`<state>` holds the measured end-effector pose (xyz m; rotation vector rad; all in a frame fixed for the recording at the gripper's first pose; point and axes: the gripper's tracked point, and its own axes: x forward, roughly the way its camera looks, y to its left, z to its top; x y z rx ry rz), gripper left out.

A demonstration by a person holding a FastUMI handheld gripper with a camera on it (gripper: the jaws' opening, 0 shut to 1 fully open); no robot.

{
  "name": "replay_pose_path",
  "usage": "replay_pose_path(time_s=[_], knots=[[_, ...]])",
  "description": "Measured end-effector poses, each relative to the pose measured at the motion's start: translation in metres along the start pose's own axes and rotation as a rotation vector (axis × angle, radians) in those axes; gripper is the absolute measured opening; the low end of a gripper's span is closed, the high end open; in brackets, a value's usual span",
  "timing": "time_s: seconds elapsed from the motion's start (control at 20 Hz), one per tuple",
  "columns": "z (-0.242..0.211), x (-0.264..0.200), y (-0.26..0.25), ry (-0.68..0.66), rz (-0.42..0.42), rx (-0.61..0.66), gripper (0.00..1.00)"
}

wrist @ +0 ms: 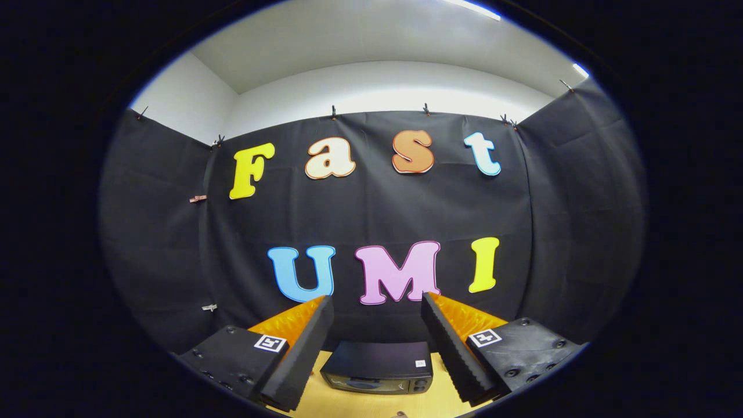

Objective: Open the toaster oven, put the food inside, and close the toaster oven door.

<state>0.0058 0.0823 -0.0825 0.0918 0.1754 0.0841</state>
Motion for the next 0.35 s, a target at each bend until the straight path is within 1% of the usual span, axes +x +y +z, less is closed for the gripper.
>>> replay_pose_path(time_s=[0.15, 0.35], knots=[[-0.002, 0.006, 0.007, 0.007, 0.022, 0.006, 0.98], [-0.002, 0.009, 0.025, 0.002, 0.072, 0.002, 0.98]])
